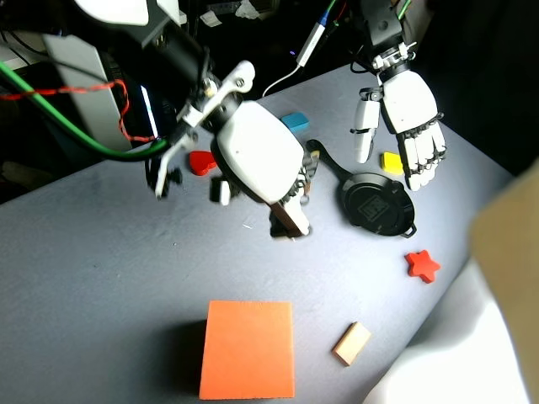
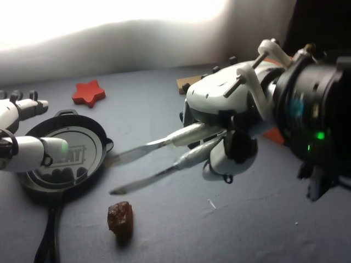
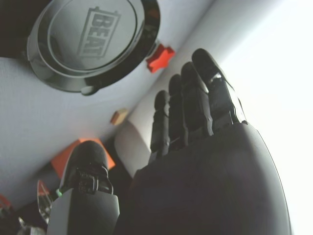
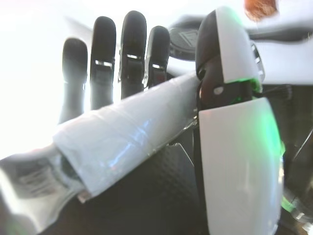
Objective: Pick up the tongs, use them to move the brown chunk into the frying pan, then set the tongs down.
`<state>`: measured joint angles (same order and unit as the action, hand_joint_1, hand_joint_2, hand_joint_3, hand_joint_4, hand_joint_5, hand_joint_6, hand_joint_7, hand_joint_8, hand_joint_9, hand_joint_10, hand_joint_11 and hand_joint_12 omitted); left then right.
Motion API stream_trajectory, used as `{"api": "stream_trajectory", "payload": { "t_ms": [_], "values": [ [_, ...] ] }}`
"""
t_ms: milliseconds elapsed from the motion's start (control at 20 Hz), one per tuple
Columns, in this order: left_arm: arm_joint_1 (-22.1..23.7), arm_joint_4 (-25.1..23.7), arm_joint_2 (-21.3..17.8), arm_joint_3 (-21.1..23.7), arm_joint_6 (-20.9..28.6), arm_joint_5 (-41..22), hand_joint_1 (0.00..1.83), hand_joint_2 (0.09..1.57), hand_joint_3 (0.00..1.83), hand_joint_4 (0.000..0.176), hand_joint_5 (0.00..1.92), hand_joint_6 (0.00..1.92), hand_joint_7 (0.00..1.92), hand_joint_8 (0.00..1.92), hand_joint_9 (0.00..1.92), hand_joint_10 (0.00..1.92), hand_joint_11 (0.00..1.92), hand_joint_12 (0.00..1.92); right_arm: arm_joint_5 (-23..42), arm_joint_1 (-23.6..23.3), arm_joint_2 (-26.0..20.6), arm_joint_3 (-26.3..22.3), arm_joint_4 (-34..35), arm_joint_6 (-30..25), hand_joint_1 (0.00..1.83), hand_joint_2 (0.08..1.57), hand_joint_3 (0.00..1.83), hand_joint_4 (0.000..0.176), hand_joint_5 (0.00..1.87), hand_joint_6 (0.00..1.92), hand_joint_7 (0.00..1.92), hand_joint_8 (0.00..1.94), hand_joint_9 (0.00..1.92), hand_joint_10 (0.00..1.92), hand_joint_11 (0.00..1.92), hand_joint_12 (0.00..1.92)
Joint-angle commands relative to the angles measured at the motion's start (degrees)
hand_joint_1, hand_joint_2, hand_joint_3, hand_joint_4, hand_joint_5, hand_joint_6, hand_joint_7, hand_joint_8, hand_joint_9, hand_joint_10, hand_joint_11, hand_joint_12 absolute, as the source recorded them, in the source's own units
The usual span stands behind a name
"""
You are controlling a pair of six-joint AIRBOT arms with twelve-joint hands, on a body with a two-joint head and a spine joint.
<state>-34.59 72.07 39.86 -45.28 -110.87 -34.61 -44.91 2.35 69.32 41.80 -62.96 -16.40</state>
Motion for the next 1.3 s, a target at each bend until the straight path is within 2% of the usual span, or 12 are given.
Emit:
{"api": "stream_trajectory", "payload": {
  "t_ms": [0, 150, 250, 350, 550, 750, 900, 1050, 1200, 1250],
  "values": [
    [0.3, -2.7, -0.3, -0.5, 0.4, -4.0, 0.00, 1.28, 0.00, 0.030, 0.14, 0.00, 0.21, 0.00, 0.21, 0.00, 0.00, 0.72, -1.7, -0.1, 0.1, -0.9, -7.1, -2.8, 1.07, 1.15, 0.05, 0.000, 0.84, 0.28, 0.94, 0.04, 0.61, 0.67, 0.22, 1.55],
    [0.0, -4.0, -0.2, -0.6, 1.8, -4.0, 0.00, 1.27, 0.00, 0.034, 0.13, 0.00, 0.19, 0.00, 0.20, 0.00, 0.00, 0.69, -6.3, 1.2, 1.9, -2.2, -7.8, -5.2, 1.06, 1.17, 0.05, 0.000, 0.81, 0.28, 0.91, 0.02, 0.57, 0.70, 0.18, 1.60],
    [0.0, -4.2, -0.2, -0.5, 1.9, -4.0, 0.00, 1.27, 0.00, 0.041, 0.11, 0.00, 0.18, 0.00, 0.20, 0.00, 0.00, 0.72, -7.5, 1.6, 2.8, -2.2, -3.6, -6.1, 1.06, 1.17, 0.05, 0.000, 0.80, 0.29, 0.91, 0.02, 0.56, 0.71, 0.16, 1.60],
    [-0.6, -6.1, -0.2, -0.6, 4.0, -4.0, 0.00, 1.27, 0.00, 0.038, 0.11, 0.00, 0.18, 0.00, 0.19, 0.00, 0.00, 0.72, -8.1, 1.9, 3.6, -2.2, -0.8, -7.3, 1.06, 1.17, 0.05, 0.000, 0.80, 0.28, 0.90, 0.02, 0.55, 0.70, 0.16, 1.60],
    [-1.2, -6.4, -0.2, -0.2, 4.5, -4.0, 0.00, 1.27, 0.00, 0.033, 0.14, 0.01, 0.21, 0.01, 0.22, 0.01, 0.00, 0.80, -8.1, 1.9, 5.0, -1.4, -0.1, -9.0, 1.05, 1.16, 0.04, 0.000, 0.81, 0.30, 0.91, 0.02, 0.56, 0.71, 0.18, 1.57],
    [-1.7, -6.7, -0.2, -0.1, 4.5, -4.0, 0.00, 1.26, 0.00, 0.033, 0.17, 0.01, 0.25, 0.01, 0.25, 0.01, 0.00, 0.83, -8.2, 2.0, 7.1, 1.7, 1.5, -8.9, 1.05, 1.16, 0.04, 0.000, 0.80, 0.29, 0.92, 0.02, 0.56, 0.71, 0.15, 1.60],
    [-2.2, -6.7, -0.2, -0.3, 4.8, -4.0, 0.00, 1.28, 0.00, 0.034, 0.14, 0.00, 0.22, 0.00, 0.23, 0.00, 0.00, 0.77, -7.7, 2.8, 8.2, 3.8, 1.5, -8.9, 1.06, 1.14, 0.02, 0.000, 0.81, 0.29, 0.93, 0.02, 0.58, 0.70, 0.18, 1.58],
    [-2.4, -6.7, -0.2, -0.3, 5.4, -4.8, 0.00, 1.27, 0.00, 0.049, 0.11, 0.00, 0.21, 0.00, 0.22, 0.00, 0.00, 0.77, -7.3, 3.8, 9.2, 5.2, 2.8, -8.5, 1.08, 1.14, 0.02, 0.000, 0.78, 0.29, 0.91, 0.01, 0.56, 0.70, 0.15, 1.61],
    [-2.4, -6.7, -0.2, -0.3, 5.4, -4.9, 0.01, 1.28, 0.00, 0.047, 0.10, 0.00, 0.19, 0.00, 0.20, 0.00, 0.00, 0.71, -6.6, 4.5, 9.6, 5.3, 3.9, -7.4, 1.05, 1.14, 0.02, 0.000, 0.78, 0.29, 0.91, 0.01, 0.56, 0.70, 0.15, 1.60],
    [-2.5, -6.7, -0.2, -0.4, 5.4, -4.9, 0.06, 1.27, 0.00, 0.044, 0.13, 0.01, 0.21, 0.00, 0.22, 0.01, 0.00, 0.76, -6.4, 4.7, 9.6, 5.3, 4.2, -7.3, 1.05, 1.14, 0.02, 0.000, 0.78, 0.29, 0.91, 0.01, 0.56, 0.70, 0.15, 1.60]
  ]
}}
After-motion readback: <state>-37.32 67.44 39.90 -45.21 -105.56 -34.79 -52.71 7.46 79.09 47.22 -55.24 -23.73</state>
